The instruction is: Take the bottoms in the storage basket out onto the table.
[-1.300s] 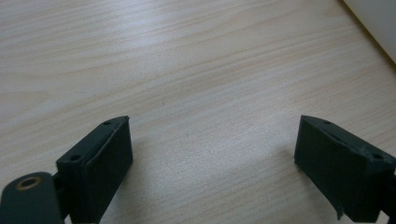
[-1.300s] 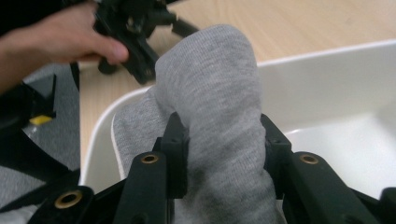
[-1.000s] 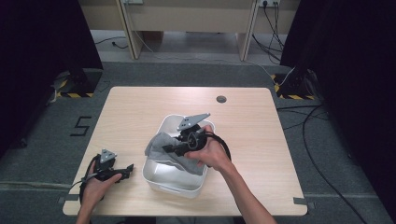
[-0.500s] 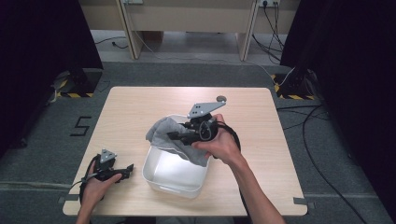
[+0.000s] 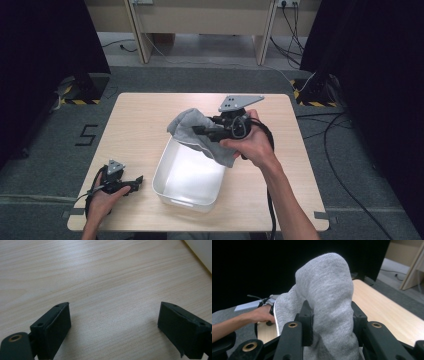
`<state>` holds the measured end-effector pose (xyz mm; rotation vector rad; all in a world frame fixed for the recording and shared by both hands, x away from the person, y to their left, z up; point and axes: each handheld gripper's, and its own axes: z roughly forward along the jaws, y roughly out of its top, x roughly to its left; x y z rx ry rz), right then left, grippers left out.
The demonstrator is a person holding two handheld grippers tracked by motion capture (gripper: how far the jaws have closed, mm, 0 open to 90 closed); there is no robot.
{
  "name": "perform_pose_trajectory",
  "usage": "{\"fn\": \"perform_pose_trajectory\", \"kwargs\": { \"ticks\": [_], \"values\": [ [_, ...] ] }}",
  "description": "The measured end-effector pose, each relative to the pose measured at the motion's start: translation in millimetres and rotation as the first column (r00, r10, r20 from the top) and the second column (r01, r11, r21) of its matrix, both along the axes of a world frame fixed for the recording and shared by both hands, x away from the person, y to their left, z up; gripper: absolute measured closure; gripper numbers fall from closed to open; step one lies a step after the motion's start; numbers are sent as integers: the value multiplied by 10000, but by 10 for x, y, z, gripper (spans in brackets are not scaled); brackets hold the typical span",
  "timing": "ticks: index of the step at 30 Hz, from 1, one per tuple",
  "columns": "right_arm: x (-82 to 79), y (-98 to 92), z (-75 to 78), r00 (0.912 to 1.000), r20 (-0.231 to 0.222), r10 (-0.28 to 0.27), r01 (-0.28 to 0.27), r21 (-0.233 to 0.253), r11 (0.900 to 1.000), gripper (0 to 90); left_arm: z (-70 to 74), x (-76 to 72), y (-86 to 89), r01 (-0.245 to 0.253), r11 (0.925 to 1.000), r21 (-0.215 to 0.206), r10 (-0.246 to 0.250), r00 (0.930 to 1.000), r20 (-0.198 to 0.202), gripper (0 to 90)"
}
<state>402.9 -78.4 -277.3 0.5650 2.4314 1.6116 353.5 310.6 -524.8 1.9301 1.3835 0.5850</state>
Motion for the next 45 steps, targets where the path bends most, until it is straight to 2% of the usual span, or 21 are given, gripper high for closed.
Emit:
{"fn": "perform_pose_trajectory", "kwargs": {
  "ticks": [1,2,4,6,7,8,11,12,13,14,15,18,19,23,26,27,30,31,32,33,45],
  "values": [
    [0,0,0,10000,0,0,0,0,10000,641,0,0,0,0,10000,0,0,10000,0,103],
    [-9,-85,63,9998,94,-156,156,43,9999,641,0,0,0,-1,10000,-3,1,10000,-1,103],
    [-12,-130,94,9996,154,-240,239,56,9997,641,0,0,0,0,10000,-4,0,10000,-2,103],
    [-20,-285,191,9980,359,-519,516,99,9986,641,0,0,0,-1,10000,-3,1,10000,0,103],
    [-20,-285,191,9980,359,-519,516,99,9986,641,0,0,0,-2,10000,-3,2,10000,-1,103],
    [-30,-398,247,9962,423,-757,747,249,9969,641,0,0,0,0,10000,0,0,10000,-1,103],
    [-52,-576,321,9923,488,-1141,1126,337,9931,641,0,0,0,-1,10000,-1,1,10000,0,103],
    [-52,-576,321,9923,488,-1141,1126,337,9931,641,0,0,0,-1,10000,0,1,10000,-3,103],
    [-59,-689,350,9885,552,-1410,1395,314,9897,641,0,0,0,1,10000,2,-1,10000,-3,103],
    [-59,-689,350,9885,552,-1410,1395,314,9897,641,0,0,0,0,10000,2,0,10000,-3,103],
    [-60,-796,360,9844,574,-1663,1650,259,9859,641,0,0,0,1,10000,1,-1,10000,-3,103],
    [-57,-902,347,9800,501,-1926,1914,283,9811,641,0,0,0,0,10000,-1,0,10000,-2,103],
    [-51,-995,308,9757,489,-2134,2128,186,9769,641,0,0,0,0,10000,2,0,10000,-2,103],
    [-45,-1114,211,9686,395,-2453,2455,-9,9694,641,0,0,0,-1,10000,0,1,10000,-1,103],
    [-33,-1263,55,9610,224,-2757,2762,-229,9608,641,0,0,0,0,10000,0,0,10000,-2,103],
    [-33,-1263,55,9610,224,-2757,2762,-229,9608,641,0,0,0,-1,10000,1,1,10000,-3,103],
    [-21,-1343,-43,9528,163,-3032,3036,-338,9522,641,0,0,0,-2,10000,0,2,10000,-1,103],
    [-14,-1391,-91,9468,143,-3214,3217,-467,9457,641,0,0,0,0,10000,2,0,10000,-3,103],
    [-14,-1391,-91,9468,143,-3214,3217,-467,9457,641,0,0,0,0,10000,3,0,10000,-2,103],
    [-7,-1432,-137,9428,86,-3333,3333,-513,9414,641,0,0,0,-1,10000,2,1,10000,-3,103],
    [52,-1568,-398,9275,-222,-3732,3703,-835,9252,641,2,-1,0,4,10000,8,-4,10000,-20,103]
  ]
}}
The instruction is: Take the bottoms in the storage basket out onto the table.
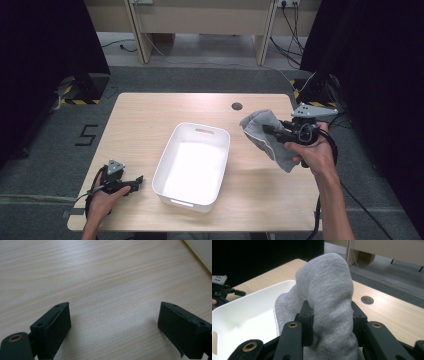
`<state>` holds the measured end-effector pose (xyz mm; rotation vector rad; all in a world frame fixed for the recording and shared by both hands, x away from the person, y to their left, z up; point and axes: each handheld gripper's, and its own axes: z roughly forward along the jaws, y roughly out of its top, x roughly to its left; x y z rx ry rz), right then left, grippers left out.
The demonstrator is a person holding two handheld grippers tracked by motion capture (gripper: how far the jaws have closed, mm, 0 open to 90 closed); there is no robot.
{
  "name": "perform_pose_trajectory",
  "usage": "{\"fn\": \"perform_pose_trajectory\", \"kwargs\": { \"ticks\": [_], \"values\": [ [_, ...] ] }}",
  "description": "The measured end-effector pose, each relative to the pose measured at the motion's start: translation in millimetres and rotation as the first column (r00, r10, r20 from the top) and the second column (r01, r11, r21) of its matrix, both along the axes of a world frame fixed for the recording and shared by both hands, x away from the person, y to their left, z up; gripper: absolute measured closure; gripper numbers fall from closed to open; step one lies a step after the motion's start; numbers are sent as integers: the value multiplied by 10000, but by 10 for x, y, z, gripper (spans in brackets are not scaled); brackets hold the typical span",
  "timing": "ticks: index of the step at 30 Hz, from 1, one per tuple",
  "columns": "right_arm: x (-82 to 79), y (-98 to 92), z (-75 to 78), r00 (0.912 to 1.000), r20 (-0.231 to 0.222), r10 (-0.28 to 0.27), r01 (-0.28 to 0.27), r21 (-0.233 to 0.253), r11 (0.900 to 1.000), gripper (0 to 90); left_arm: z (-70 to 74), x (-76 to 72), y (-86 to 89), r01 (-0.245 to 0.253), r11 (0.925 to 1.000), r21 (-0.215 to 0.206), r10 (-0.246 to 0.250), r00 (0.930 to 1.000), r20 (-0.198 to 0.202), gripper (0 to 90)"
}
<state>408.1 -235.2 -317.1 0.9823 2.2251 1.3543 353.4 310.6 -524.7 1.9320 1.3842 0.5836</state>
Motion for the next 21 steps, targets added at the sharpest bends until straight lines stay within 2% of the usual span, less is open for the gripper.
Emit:
{"fn": "perform_pose_trajectory", "kwargs": {
  "ticks": [5,9,10,11,15,16,21],
  "values": [
    [19,-55,-145,9996,-176,-224,221,-167,9996,640,0,0,0,-2,10000,-2,2,10000,-4,103],
    [23,-93,-313,9980,-499,-397,377,-400,9985,640,0,0,0,-2,10000,1,2,10000,-3,103],
    [23,-93,-313,9980,-499,-397,377,-400,9985,640,0,0,0,-2,10000,1,2,10000,-3,103],
    [26,-93,-396,9973,-592,-432,403,-482,9980,640,0,0,0,-3,10000,0,3,10000,-3,103],
    [26,-92,-591,9948,-860,-544,476,-800,9957,640,0,0,-1,-2,10000,3,2,10000,-3,103],
    [26,-92,-591,9948,-860,-544,476,-800,9957,640,0,0,-1,-2,10000,3,2,10000,-3,103],
    [-6,-81,-855,9908,-1182,-659,518,-1191,9915,639,0,-1,-2,-13,10000,-12,13,10000,6,103]
  ]
}}
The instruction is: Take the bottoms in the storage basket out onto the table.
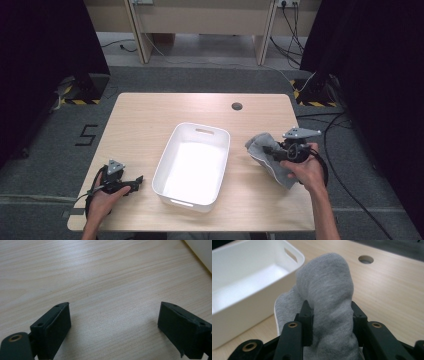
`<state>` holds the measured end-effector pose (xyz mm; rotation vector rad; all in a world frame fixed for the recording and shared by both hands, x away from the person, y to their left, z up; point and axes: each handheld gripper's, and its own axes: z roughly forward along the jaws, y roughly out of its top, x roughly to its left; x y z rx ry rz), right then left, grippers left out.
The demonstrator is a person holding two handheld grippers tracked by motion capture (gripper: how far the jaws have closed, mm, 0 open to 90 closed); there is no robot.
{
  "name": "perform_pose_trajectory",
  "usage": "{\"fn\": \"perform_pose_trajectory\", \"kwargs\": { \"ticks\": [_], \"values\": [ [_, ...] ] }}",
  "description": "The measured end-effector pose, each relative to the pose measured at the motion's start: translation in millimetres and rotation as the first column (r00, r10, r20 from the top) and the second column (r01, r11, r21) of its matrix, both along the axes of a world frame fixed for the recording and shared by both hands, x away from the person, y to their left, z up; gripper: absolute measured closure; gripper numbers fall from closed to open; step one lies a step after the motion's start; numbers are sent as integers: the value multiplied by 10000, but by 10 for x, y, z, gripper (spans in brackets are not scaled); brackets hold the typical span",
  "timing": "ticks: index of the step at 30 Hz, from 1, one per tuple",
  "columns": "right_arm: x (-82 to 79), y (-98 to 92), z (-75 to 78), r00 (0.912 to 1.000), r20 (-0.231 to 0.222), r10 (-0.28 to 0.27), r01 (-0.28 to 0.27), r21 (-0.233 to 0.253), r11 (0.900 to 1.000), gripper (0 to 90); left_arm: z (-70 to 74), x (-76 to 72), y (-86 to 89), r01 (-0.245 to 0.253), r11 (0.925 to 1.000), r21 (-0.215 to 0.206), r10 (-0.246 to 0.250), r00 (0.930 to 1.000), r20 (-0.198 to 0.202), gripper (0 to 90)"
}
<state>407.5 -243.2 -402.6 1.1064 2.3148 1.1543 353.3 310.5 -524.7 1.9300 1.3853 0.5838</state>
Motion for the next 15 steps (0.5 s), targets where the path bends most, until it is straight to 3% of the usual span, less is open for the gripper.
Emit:
{"fn": "perform_pose_trajectory", "kwargs": {
  "ticks": [7,15],
  "values": [
    [-57,82,-288,9992,-377,146,-169,-626,9979,638,0,0,0,-3,10000,1,3,10000,1,103],
    [-171,159,-434,9972,-603,442,-497,-928,9944,635,0,0,1,-3,10000,-1,3,10000,0,103]
  ]
}}
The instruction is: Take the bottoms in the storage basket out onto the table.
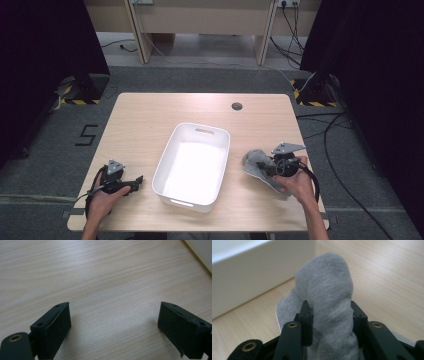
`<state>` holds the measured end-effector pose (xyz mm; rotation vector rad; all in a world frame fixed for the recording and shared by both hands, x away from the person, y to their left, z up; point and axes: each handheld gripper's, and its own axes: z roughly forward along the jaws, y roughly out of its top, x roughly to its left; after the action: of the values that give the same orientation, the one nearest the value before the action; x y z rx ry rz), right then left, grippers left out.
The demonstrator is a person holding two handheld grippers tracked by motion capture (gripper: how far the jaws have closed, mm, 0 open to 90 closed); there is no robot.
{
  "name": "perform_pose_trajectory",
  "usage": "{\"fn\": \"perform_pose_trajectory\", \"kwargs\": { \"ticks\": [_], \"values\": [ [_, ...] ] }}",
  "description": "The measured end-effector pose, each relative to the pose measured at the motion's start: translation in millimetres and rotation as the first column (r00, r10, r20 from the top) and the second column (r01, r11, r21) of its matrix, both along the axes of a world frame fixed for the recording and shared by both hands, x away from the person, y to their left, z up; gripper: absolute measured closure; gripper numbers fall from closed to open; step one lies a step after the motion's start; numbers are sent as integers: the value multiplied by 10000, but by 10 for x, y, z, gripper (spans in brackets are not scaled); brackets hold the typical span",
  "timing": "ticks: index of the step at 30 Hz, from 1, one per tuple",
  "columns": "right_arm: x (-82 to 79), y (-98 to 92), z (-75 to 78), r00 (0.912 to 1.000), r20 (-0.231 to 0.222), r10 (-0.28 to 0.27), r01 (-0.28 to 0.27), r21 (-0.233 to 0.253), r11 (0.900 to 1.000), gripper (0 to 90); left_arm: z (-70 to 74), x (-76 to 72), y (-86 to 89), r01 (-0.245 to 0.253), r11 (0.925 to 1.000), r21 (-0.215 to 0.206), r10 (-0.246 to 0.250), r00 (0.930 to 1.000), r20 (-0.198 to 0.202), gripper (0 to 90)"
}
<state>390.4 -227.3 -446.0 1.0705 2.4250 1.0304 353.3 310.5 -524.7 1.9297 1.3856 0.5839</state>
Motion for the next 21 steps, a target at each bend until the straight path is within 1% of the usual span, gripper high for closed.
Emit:
{"fn": "perform_pose_trajectory", "kwargs": {
  "ticks": [2,3,5,7,12,13,16,19,21],
  "values": [
    [-39,22,-75,9999,-140,94,-96,-182,9998,634,0,0,0,0,10000,-5,0,10000,2,103],
    [-80,35,-146,9995,-281,148,-157,-314,9994,632,0,0,0,1,10000,-2,-1,10000,0,104],
    [-99,42,-177,9994,-303,190,-201,-359,9992,632,0,0,0,1,10000,0,-1,10000,0,103],
    [-163,62,-224,9991,-337,250,-265,-447,9986,631,0,0,0,0,10000,-3,0,10000,0,103],
    [-231,105,-252,9987,-380,348,-369,-553,9978,629,0,0,0,1,10000,-1,-1,10000,1,104],
    [-255,122,-276,9985,-407,379,-402,-586,9975,628,0,0,0,-1,10000,-2,1,10000,1,103],
    [-277,130,-293,9982,-463,378,-404,-563,9976,625,0,0,0,0,10000,-3,0,10000,0,103],
    [-315,132,-320,9984,-472,322,-344,-475,9983,615,0,0,0,1,10000,-2,-1,10000,0,103],
    [-321,136,-325,9986,-392,356,-377,-546,9978,609,0,0,0,-1,10000,-2,1,10000,0,104]
  ]
}}
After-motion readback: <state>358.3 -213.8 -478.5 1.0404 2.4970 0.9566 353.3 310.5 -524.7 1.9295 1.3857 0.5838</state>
